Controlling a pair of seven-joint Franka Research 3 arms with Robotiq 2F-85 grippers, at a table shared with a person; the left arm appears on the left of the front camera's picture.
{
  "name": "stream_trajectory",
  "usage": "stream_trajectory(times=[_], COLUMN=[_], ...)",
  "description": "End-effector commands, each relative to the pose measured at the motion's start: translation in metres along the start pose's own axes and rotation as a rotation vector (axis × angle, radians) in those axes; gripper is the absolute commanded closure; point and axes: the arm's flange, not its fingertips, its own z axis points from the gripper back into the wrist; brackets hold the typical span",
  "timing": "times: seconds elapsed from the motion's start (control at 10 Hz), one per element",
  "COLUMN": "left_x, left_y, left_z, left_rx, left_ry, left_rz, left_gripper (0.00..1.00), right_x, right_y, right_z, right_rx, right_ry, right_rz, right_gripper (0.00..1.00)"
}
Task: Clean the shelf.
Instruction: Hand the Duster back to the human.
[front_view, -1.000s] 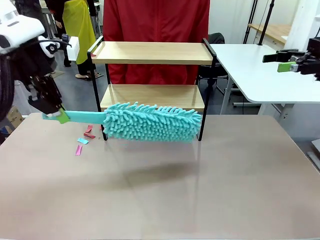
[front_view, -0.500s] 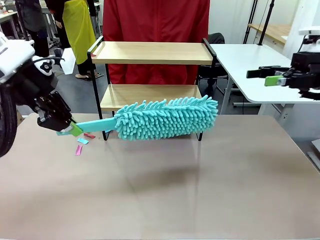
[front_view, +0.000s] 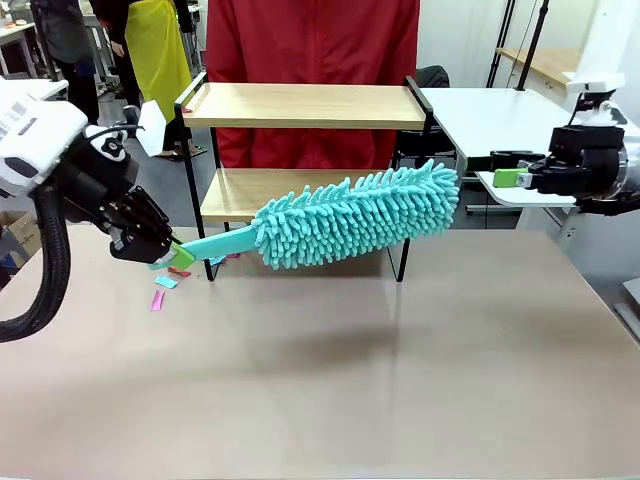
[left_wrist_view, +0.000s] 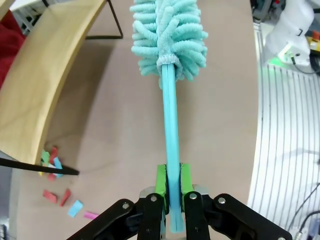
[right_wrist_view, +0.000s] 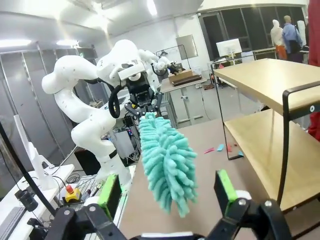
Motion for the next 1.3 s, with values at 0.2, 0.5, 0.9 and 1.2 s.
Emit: stream_trajectory(times=[0.2, 0.5, 0.9, 1.2], left_x=[0.0, 0.0, 0.0, 0.0], left_y=[0.0, 0.0, 0.0, 0.0], left_z=[0.0, 0.0, 0.0, 0.0], left_rx=[0.0, 0.0, 0.0, 0.0], left_ry=[0.0, 0.0, 0.0, 0.0], left_rz=[0.0, 0.0, 0.0, 0.0], left_gripper=[0.87, 0.87, 0.87, 0.87], right_x=[0.005, -0.005, -0.005, -0.004], right_y=[0.004, 0.003, -0.003, -0.006], right_z=[0.003, -0.009, -0.028, -0.035], right_rx=[0.011, -0.002, -0.015, -0.02], right_ry=[0.0, -0.056, -0.072, -0.08], right_rz=[0.015, 0.05, 0.105, 0.13], right_gripper=[0.0, 0.0, 0.0, 0.0])
